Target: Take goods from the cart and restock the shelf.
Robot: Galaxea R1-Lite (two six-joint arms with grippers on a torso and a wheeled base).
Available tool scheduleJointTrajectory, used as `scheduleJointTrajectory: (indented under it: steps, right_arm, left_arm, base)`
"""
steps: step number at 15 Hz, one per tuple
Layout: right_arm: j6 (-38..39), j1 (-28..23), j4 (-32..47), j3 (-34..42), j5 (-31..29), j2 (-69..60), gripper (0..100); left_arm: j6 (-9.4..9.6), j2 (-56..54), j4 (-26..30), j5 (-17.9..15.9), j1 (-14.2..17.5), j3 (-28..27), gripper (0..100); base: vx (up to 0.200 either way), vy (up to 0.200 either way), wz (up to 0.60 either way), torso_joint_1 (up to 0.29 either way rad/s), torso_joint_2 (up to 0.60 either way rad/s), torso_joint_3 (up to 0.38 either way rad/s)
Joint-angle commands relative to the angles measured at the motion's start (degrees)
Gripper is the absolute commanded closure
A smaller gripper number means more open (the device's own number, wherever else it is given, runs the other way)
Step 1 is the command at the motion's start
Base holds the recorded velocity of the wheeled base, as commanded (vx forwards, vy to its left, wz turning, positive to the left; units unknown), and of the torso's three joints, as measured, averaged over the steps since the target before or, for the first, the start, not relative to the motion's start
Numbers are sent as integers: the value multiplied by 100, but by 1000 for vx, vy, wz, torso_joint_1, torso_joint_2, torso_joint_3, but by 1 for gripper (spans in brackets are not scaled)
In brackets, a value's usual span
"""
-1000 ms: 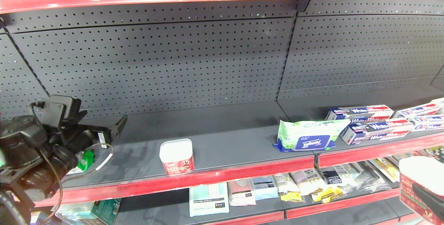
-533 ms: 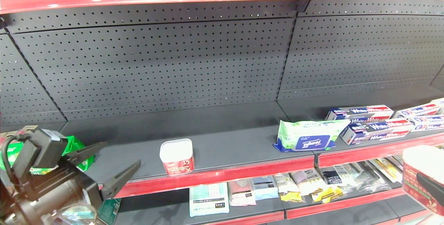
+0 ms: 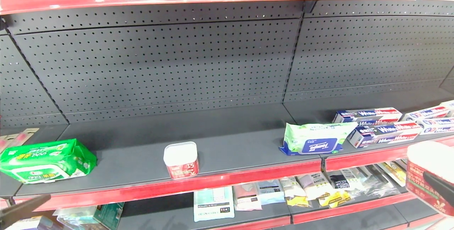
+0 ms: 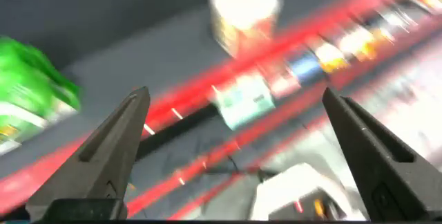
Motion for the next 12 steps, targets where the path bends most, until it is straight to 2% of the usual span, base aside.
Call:
scheduleJointTrajectory:
  steps: [1,2,3,4,5,6,7,8,9,11,12]
  right_arm:
    - [11,0,-4,-23,48,20,100]
    - [11,0,-4,-23,83,28,100]
    - [11,9,-4,-23,197,55,100]
    - [11,0,-4,-23,250,90,100]
    - [3,0,-13,-119,355,213,100]
    - [3,0,-13,-154,364,248,100]
    - [11,9,-13,-277,364,389,100]
    - [11,0,-21,-313,364,468,100]
    - [11,9,-21,-321,364,512,100]
    - [20,9,-21,-313,373,565,100]
    - [20,9,-21,-313,373,582,100]
  left_arm:
    - [325,-2450,2589,-416,-644,-761,0]
    - [500,-2802,3037,-91,-521,-857,0]
    - [492,-3022,2993,814,-161,-769,0]
    - [413,-3083,2958,1218,-91,-699,0]
    - [158,-3189,2633,2203,-117,-330,0]
    - [166,-3189,2475,2370,-117,-242,0]
    - [210,-3039,1886,2932,-82,57,0]
    - [210,-2925,1684,3196,-29,127,0]
    - [175,-2723,1525,3240,243,109,0]
    - [-97,-2802,1490,3249,823,347,0]
    - [-159,-2802,1490,3319,1184,338,0]
  base:
    - [0,0,0,0,0,0]
    - [0,0,0,0,0,0]
    - [0,0,0,0,0,0]
    - [0,0,0,0,0,0]
    - [0,0,0,0,0,0]
    - [0,0,0,0,0,0]
    - [0,0,0,0,0,0]
    - [0,0,0,0,0,0]
    - [0,0,0,0,0,0]
    - [0,0,0,0,0,0]
    - [0,0,0,0,0,0]
